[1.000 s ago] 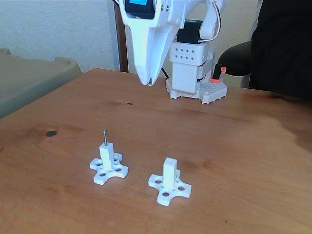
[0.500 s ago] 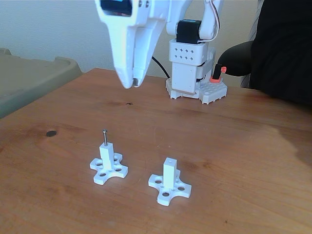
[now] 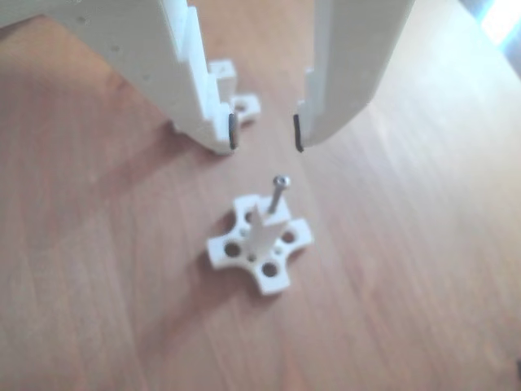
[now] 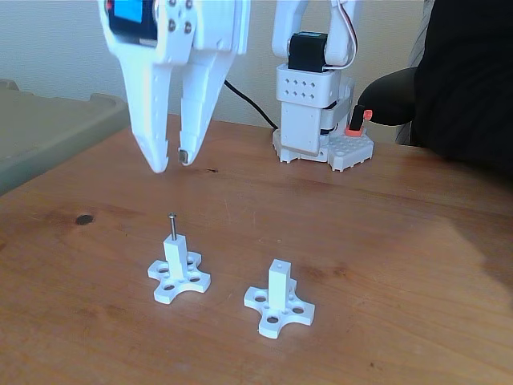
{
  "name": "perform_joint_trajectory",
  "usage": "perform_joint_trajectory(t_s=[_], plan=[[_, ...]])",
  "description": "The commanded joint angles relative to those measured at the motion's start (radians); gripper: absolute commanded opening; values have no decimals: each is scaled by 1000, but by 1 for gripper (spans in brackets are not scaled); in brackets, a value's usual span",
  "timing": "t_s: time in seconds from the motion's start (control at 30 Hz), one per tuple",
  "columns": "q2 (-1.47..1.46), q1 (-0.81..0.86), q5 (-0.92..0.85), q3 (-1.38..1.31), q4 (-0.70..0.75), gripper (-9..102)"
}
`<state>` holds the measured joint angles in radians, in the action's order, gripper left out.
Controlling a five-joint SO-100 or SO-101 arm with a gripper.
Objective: Grab the screw and set it in the hole.
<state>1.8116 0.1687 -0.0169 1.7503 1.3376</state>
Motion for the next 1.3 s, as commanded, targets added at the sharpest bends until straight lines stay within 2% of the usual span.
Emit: perform_joint_trajectory(t_s=[0.0,1.27], plan=[[-3,-3,2,-107,-6,10],[-141,-23,26,-150,-52,12]])
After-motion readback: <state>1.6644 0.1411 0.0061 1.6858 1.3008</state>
